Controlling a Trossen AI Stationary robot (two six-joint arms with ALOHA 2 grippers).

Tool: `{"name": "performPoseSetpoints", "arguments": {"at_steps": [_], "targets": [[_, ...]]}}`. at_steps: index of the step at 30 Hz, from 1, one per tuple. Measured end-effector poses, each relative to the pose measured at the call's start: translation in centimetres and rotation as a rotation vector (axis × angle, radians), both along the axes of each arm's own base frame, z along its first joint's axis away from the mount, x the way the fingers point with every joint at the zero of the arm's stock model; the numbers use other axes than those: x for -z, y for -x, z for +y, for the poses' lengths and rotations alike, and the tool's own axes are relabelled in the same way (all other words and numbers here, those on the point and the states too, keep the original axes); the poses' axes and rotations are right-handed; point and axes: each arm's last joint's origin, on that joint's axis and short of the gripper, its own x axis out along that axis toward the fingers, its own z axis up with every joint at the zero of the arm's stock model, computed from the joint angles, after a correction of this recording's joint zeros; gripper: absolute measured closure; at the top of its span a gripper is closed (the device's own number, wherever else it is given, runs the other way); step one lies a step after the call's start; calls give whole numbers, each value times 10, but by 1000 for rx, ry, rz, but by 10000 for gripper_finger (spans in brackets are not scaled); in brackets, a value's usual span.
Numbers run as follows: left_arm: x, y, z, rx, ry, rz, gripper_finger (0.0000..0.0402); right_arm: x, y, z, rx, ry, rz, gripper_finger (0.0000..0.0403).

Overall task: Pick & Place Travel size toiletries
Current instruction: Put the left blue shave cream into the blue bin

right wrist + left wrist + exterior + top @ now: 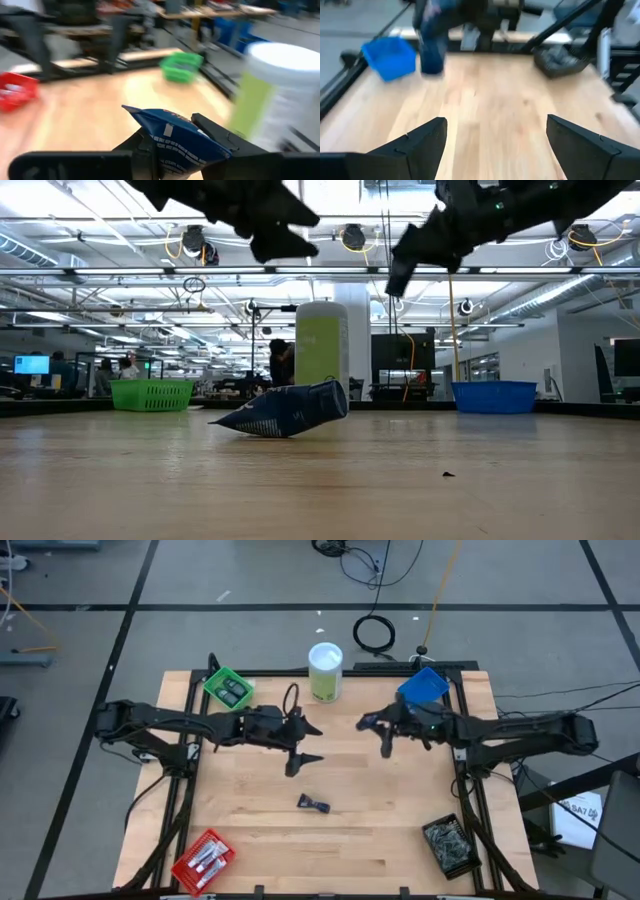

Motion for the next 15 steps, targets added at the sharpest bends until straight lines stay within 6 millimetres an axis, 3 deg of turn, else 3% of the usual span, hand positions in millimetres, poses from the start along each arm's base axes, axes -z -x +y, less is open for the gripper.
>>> {"name": "performPoseSetpoints", "arguments": {"at_steps": [10,15], "targets": [[17,1,-1,-93,50,141,66,2,35,-32,410,3,147,319],[24,-2,-4,-89,59,174,66,13,50,-54,584,-15,275,319]]}}
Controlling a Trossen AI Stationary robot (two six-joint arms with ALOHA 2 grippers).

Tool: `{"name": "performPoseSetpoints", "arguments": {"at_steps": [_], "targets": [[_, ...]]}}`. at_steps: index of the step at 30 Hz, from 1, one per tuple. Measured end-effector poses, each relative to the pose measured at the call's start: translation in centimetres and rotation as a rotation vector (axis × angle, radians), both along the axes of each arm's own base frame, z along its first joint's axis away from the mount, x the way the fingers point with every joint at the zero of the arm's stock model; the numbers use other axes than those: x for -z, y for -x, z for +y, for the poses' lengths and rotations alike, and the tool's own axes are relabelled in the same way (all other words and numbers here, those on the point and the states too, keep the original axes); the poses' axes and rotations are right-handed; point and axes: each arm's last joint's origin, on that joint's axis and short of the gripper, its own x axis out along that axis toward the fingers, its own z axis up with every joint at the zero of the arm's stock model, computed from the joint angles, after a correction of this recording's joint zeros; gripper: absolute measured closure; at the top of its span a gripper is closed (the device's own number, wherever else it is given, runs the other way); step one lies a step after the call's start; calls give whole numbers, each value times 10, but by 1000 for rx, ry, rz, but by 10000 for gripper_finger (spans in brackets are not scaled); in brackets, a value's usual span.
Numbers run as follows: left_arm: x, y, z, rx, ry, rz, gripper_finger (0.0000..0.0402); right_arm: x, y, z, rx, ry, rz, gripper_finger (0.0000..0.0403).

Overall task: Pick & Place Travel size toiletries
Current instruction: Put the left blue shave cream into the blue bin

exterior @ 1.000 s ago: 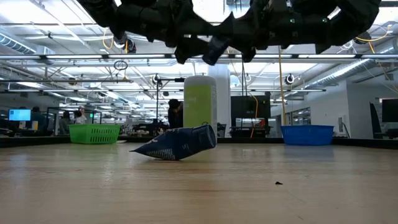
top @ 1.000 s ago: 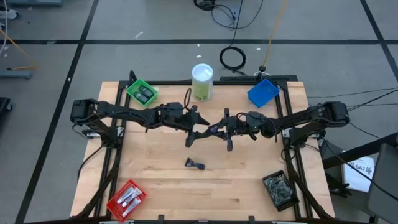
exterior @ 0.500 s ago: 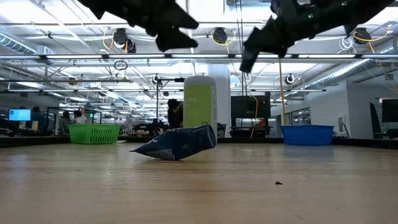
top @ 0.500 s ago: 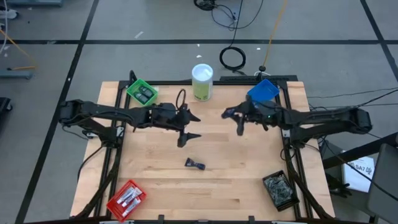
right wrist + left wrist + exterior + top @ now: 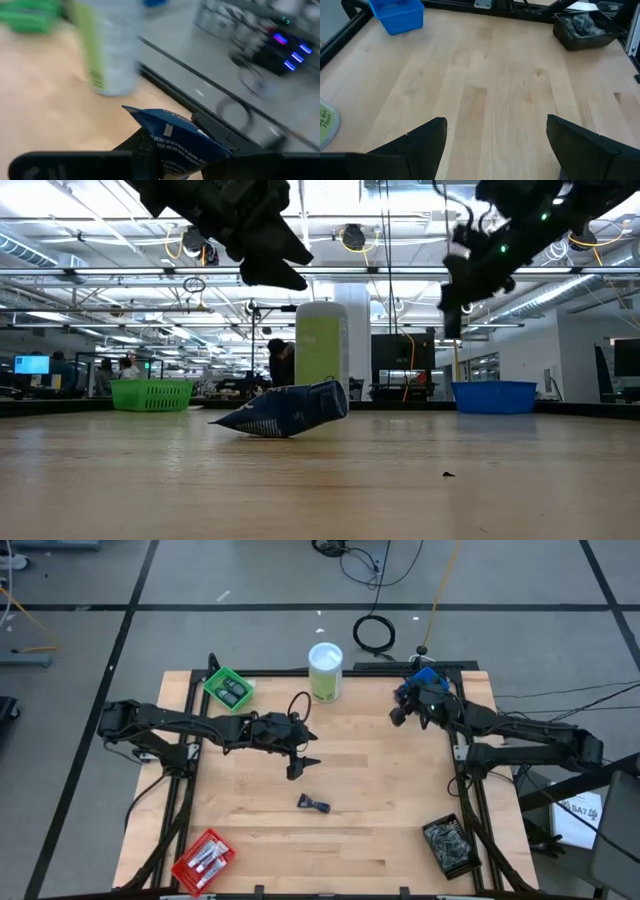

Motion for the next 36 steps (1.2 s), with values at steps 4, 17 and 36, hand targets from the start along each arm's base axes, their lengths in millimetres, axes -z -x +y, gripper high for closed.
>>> {"name": "performPoseSetpoints", "arguments": {"at_steps": [4,17,36], "targets": [[7,-3,0,-2,8,30,66,12,13,-21,173,-43,100,319],[19,-8,0,-26,15,71,66,47,38,-67,423,-72,149,319],[21,-9,0,-27,14,78,66,73,51,-68,473,-28,68,197]]}}
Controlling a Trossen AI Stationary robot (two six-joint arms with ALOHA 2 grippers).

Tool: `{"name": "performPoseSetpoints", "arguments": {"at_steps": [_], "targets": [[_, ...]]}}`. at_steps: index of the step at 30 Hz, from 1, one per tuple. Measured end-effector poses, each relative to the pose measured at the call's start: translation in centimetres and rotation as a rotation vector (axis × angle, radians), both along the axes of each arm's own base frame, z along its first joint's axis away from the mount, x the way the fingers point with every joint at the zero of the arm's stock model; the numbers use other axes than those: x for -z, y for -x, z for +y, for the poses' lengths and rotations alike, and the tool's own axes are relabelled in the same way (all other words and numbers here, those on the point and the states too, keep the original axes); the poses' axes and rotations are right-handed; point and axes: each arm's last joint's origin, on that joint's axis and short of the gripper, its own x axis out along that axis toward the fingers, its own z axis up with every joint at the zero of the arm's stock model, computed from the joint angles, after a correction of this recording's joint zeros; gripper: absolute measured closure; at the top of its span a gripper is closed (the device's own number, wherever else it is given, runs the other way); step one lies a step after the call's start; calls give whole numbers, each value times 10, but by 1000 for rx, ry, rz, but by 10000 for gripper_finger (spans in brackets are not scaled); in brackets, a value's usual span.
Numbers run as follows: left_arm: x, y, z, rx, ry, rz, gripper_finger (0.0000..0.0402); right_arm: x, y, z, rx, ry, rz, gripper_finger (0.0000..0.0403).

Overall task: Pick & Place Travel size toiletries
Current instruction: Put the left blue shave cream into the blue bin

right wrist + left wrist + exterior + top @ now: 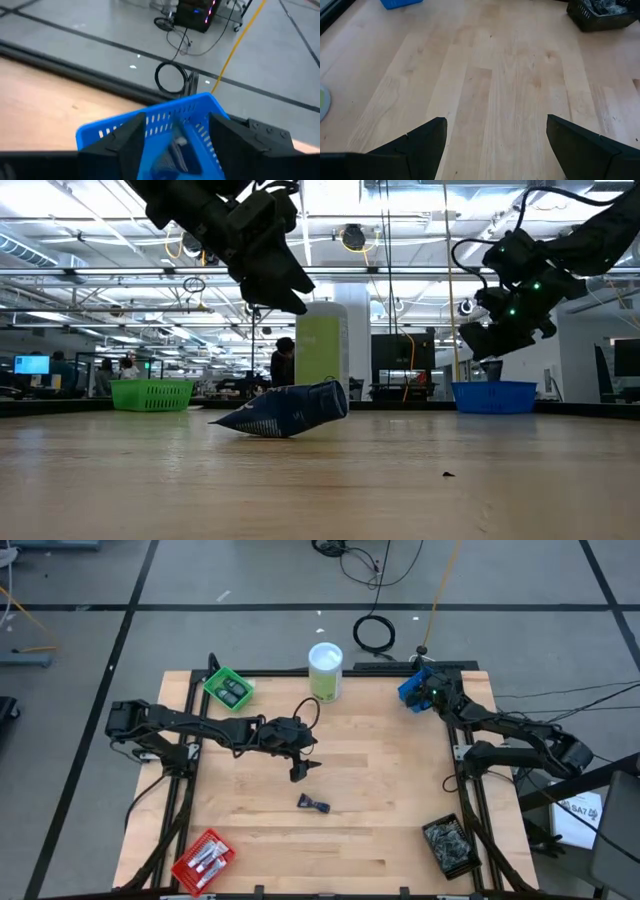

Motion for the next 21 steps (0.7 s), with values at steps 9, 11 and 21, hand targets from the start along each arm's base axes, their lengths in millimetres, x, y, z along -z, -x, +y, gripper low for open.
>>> {"name": "performPoseSetpoints", "arguments": {"at_steps": [9,11,21], "targets": [[1,1,0,1,-1,9,66,-31,-9,6,-321,83,-323,170],[1,1,0,0,0,13,66,-39,-12,11,-449,80,-422,171],[18,13,-19,141,-11,223,66,-57,-30,45,-902,-38,-661,180]]}}
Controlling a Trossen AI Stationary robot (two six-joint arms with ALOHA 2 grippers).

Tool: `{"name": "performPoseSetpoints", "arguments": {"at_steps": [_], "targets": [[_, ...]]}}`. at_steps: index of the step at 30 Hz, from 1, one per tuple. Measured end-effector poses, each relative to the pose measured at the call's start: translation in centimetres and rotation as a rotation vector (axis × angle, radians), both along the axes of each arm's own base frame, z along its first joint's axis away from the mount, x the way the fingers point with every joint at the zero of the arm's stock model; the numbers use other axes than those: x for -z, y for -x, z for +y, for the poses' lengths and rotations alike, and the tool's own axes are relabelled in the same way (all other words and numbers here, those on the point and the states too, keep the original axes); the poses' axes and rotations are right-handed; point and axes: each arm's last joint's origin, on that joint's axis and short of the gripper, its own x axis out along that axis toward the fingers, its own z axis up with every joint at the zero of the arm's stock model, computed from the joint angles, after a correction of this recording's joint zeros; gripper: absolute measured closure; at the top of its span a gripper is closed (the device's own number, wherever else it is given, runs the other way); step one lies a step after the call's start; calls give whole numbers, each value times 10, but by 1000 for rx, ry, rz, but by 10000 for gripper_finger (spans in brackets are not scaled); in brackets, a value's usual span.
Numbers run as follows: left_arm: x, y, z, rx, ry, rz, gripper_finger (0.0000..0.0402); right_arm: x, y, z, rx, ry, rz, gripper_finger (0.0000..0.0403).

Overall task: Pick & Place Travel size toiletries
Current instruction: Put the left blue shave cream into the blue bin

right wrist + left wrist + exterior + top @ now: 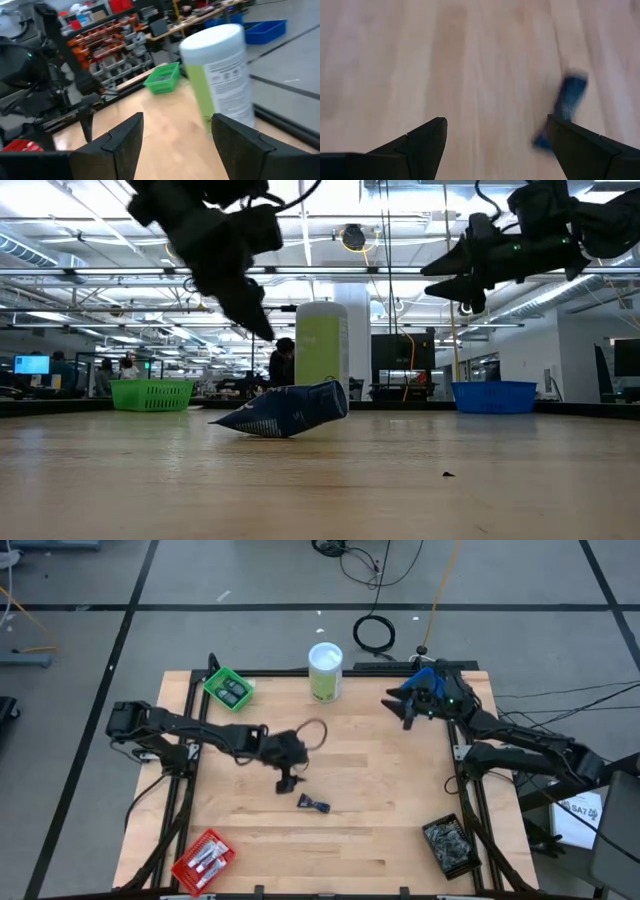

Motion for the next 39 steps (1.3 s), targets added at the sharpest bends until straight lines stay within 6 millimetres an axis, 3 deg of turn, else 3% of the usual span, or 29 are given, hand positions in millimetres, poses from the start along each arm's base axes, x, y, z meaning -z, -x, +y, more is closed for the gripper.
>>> {"name": "performPoseSetpoints", "arguments": {"at_steps": [9,14,19,25,32,39], "targets": [[-2,5,-54,180,-103,-30,66,1,-8,12,-46,-1,6,183],[-2,6,-58,137,-100,-29,66,22,0,5,343,-57,231,192],[-3,4,-56,107,-107,-52,66,35,18,-6,749,17,485,206],[-4,3,-51,82,-109,-59,66,39,32,-11,977,108,666,221],[-4,3,-51,91,-113,-61,66,51,48,-22,1008,50,825,238],[-5,1,-50,88,-110,-76,66,54,44,-21,921,59,847,243]]}}
